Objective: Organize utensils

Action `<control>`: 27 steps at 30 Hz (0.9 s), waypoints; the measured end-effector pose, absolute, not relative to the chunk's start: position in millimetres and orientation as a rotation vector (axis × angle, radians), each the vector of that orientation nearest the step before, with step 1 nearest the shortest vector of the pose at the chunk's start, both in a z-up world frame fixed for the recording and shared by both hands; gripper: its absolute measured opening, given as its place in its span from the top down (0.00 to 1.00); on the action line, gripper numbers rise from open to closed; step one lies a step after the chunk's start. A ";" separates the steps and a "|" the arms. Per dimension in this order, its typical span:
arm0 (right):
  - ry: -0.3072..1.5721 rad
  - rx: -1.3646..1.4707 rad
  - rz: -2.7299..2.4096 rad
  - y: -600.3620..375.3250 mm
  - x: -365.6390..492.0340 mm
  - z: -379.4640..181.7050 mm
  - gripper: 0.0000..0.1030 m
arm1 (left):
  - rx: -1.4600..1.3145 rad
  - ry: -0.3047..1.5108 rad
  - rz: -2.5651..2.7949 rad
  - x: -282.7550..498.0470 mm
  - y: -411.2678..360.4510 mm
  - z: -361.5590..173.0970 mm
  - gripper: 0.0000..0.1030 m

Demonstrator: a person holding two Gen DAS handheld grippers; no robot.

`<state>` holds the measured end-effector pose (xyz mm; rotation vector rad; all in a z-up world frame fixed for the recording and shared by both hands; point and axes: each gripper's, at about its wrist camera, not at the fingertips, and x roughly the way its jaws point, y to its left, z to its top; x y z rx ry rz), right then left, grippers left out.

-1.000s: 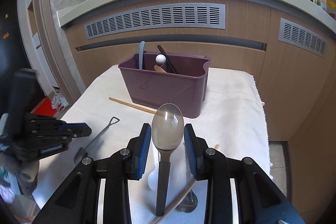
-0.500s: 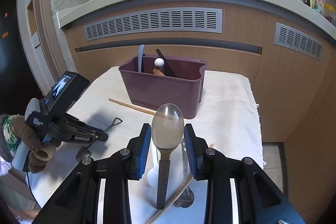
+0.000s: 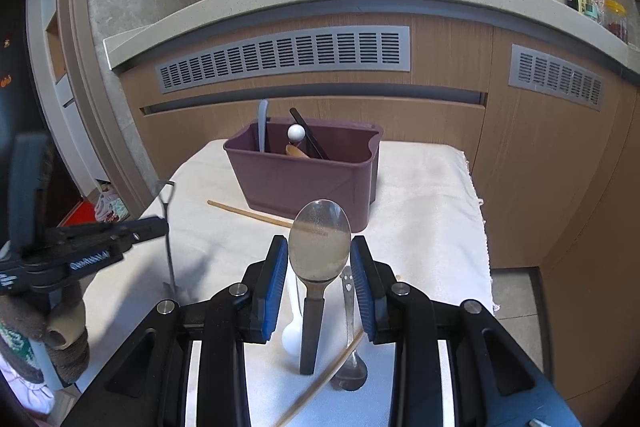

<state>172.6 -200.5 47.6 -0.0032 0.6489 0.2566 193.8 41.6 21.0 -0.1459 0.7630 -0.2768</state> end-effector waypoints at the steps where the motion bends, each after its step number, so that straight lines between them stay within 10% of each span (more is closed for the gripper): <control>1: 0.643 -0.002 0.258 -200.1 171.4 49.8 0.72 | -0.147 0.740 -0.284 196.8 41.5 25.0 0.94; 11: 0.634 -0.023 0.248 -200.5 168.6 57.6 0.72 | -0.162 0.803 -0.274 224.8 48.8 32.6 0.91; 15: 0.646 -0.018 0.253 -201.8 170.7 52.1 0.72 | -0.187 0.968 -0.265 249.9 53.1 -4.3 0.47; 27: 0.653 -0.010 0.270 -203.5 170.4 45.0 0.72 | -0.068 0.883 -0.177 168.5 31.3 -57.7 0.47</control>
